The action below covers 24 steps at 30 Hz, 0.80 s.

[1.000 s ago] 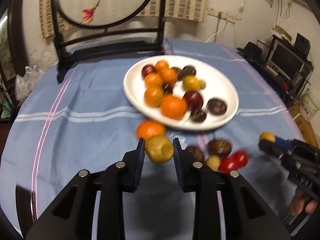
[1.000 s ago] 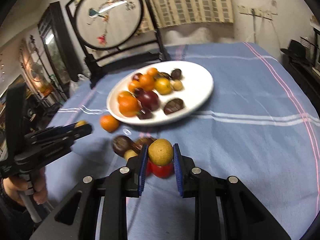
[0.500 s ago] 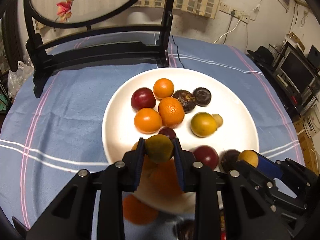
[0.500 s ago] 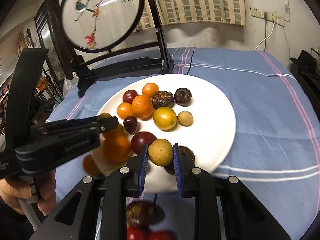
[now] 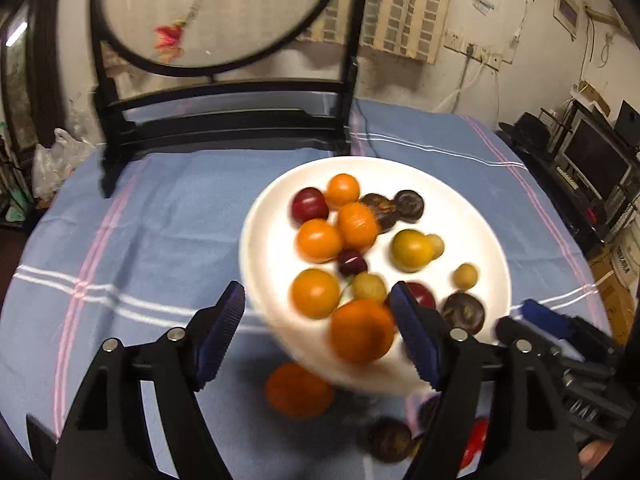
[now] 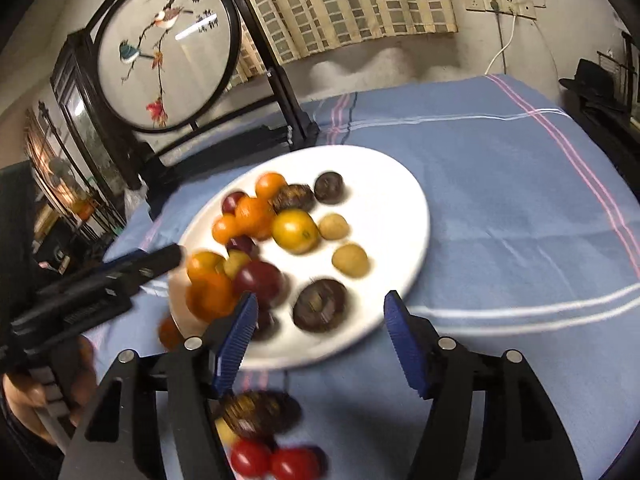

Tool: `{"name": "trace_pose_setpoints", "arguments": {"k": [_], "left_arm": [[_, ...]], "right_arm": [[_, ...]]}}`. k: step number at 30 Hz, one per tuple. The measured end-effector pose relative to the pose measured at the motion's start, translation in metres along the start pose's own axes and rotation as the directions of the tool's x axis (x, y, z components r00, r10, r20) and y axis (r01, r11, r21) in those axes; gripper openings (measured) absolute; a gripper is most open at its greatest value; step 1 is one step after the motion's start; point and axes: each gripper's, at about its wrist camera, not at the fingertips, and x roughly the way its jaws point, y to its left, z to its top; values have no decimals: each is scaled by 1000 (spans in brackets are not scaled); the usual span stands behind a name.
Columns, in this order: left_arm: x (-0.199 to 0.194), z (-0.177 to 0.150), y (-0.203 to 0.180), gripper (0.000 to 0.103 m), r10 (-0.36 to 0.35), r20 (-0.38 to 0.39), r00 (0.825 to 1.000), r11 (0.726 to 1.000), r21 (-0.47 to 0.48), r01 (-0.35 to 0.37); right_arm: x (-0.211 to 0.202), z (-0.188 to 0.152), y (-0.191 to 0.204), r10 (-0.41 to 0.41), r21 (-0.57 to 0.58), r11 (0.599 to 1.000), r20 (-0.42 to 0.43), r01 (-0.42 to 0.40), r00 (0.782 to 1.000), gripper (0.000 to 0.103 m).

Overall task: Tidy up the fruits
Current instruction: 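Lower both held fruits onto the white plate and open both tools, then move both open tools back toward the remaining fruit cluster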

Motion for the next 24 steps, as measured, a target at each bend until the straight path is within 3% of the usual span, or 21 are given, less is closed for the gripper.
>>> {"name": "trace_pose_setpoints", "arguments": {"k": [2,7,13,24], "left_arm": [[-6,-16,10,73,41,0,999,999,-12,-41],[-17,-48,32,77,4,-51,999,998,-69,-8],[-23,-80,43,80,8,-79,997,997,-81,-14],[-24,-105,35,81,-17,-103,995,999,-40,13]], "right_arm": [[-6,-13,-3,-28,-12,1000,-15,28,999,67],[-20,-42,-3,-46,-65,997,-50,42,998,67],[-36,-71,7,-56,-139,989,-53,48,997,67],[-33,-91,24,-96,-237,968,-66,78,993,67]]}}
